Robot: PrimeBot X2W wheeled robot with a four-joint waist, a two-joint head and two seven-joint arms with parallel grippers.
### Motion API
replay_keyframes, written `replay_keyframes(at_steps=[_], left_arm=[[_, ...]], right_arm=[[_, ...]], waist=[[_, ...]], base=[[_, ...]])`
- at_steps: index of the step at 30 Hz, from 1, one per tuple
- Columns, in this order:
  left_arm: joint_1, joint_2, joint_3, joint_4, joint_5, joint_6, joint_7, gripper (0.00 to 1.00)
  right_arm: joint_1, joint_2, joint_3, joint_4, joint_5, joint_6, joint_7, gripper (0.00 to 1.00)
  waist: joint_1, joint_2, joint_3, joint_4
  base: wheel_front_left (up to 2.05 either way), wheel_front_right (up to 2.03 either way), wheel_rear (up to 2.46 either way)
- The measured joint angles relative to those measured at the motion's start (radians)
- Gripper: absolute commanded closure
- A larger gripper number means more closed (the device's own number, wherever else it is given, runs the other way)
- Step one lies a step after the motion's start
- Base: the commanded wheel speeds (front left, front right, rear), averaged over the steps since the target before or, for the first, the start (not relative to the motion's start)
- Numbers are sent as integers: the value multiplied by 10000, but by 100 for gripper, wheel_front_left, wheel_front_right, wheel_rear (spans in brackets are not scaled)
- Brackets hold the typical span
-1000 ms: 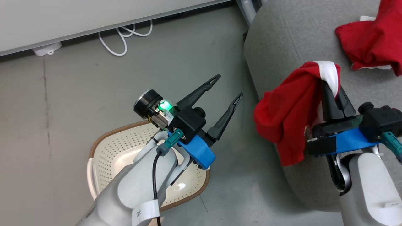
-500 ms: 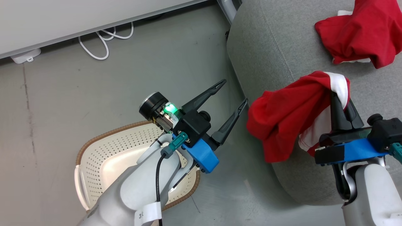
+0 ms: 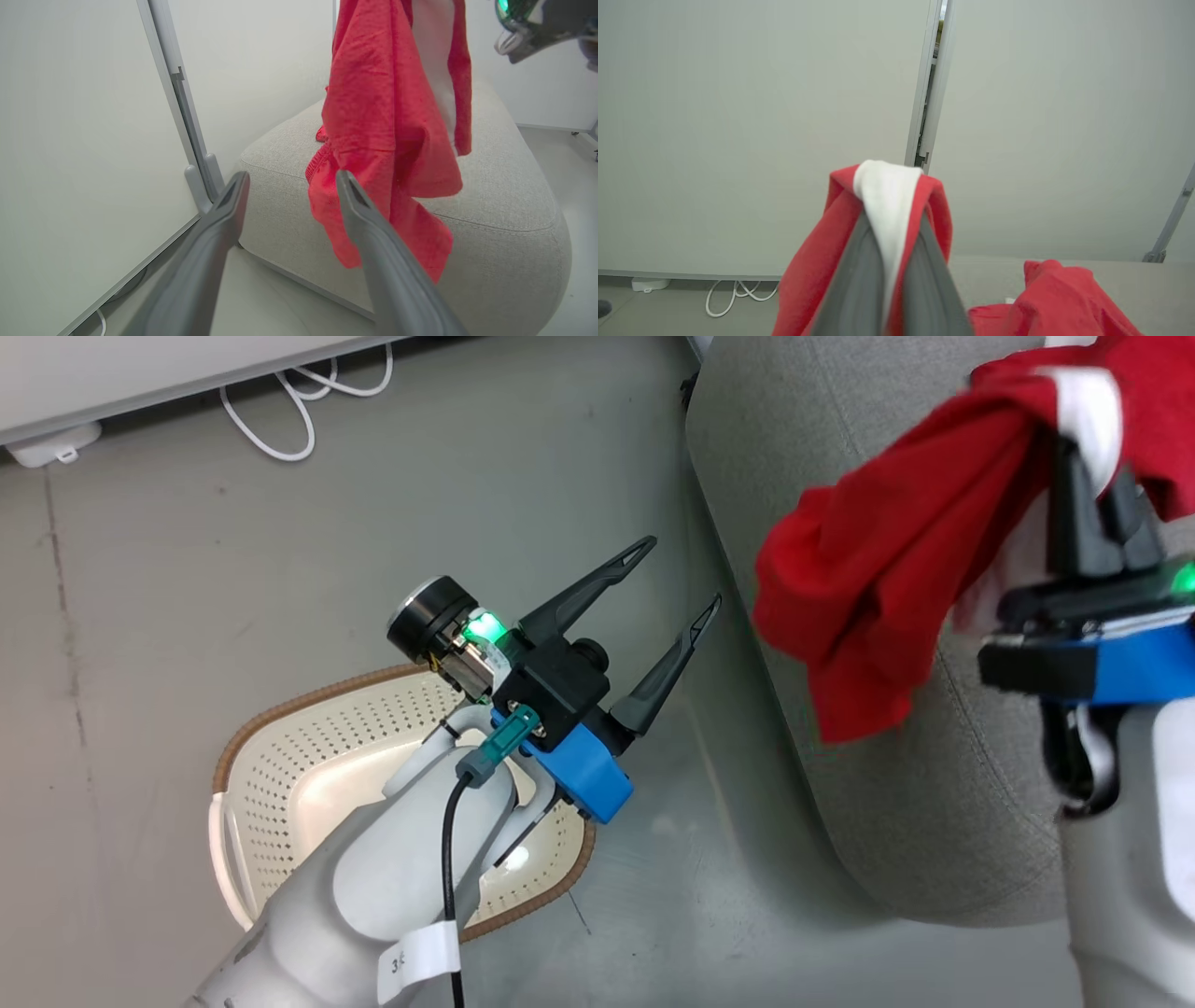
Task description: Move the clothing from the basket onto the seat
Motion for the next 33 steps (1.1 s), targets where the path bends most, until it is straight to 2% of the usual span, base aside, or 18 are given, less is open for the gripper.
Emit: replay_keyframes(at_steps=[6,10,13,18,22,27,33], left_arm=[[-569,182,13,-127,186,0,0,0],[-913,336,12,-207,355,0,0,0],[-1197,420,19,-272,435,0,0,0],[-1547,537,-12,-351,575,0,0,0],[-1731,575,-29,-424,602,0,2,0],[-1796,658,-61,-518,635,0,2,0],[-1981,732,-77,-564,652,2,0,0]], right_arm=[[-2319,-593,-742,-644,63,0,2,100],[-3895,-1283,-1873,-949,81,0,0,100],[-5049,-2140,-2667,-853,65,0,-2,100],[-6430,-3894,-3923,25,232,0,-4,100],[-6540,-4660,-4477,953,180,2,-2,100],[-5819,-4727,-4893,1868,-63,0,-2,100],[-4891,-4082,-4926,2742,-374,2,-2,100]], waist=[[0,0,890,20],[1,0,1626,81],[1,0,2195,136],[1,0,3052,217],[1,0,3577,265],[1,0,3958,252],[1,0,4163,224]], base=[[0,0,0],[0,0,0],[0,0,0],[0,0,0],[0,0,0],[0,0,0],[0,0,0]])
